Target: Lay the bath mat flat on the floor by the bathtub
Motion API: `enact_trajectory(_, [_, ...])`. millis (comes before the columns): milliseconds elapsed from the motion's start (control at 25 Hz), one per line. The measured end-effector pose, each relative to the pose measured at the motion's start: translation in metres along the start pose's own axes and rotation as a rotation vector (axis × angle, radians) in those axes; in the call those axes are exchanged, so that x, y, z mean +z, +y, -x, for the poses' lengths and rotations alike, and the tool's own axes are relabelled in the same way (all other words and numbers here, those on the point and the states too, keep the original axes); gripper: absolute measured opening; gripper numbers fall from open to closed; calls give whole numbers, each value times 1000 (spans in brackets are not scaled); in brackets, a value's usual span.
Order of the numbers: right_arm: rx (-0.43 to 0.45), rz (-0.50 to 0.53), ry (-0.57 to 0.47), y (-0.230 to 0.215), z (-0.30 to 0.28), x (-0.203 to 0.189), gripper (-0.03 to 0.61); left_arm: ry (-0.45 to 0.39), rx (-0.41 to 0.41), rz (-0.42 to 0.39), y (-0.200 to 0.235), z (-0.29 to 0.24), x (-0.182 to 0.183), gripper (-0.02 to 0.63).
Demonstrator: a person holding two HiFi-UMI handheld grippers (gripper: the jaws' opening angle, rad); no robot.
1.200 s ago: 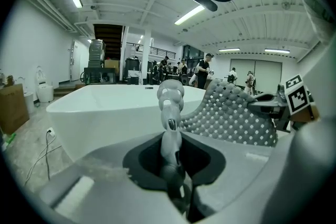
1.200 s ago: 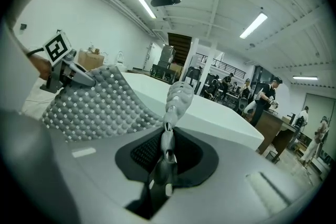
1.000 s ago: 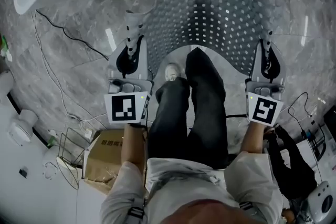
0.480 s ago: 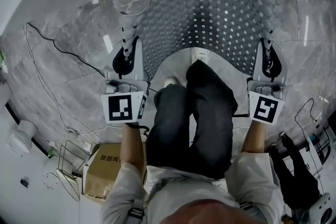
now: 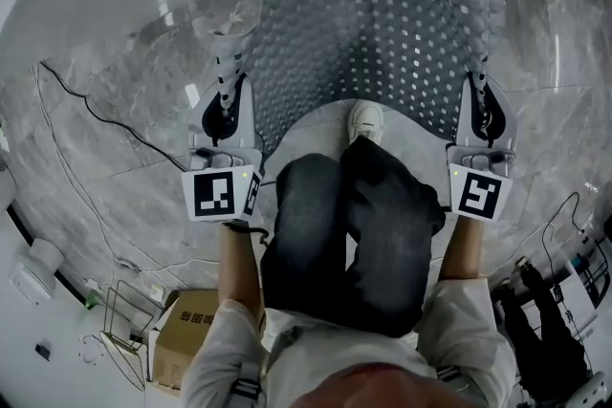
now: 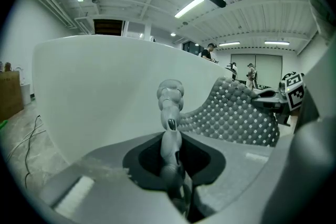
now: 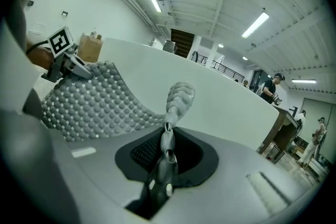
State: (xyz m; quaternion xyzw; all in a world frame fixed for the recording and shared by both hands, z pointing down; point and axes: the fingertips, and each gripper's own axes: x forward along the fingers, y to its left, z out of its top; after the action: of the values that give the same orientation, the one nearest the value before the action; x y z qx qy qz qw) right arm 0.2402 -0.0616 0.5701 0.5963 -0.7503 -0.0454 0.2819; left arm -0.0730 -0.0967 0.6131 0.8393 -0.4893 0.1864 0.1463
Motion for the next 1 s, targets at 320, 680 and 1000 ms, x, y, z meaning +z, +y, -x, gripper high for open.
enact_trajectory(320, [-11, 14, 28, 8, -21, -45, 51, 8, -15, -13, 8, -30, -39, 51])
enact_trajectory(680, [-20, 34, -22, 26, -34, -54, 51, -14, -7, -26, 25, -33, -59, 51])
enact_trajectory(1000, [-33, 59, -63, 33, -37, -54, 51, -35, 12, -13, 37, -35, -73, 51])
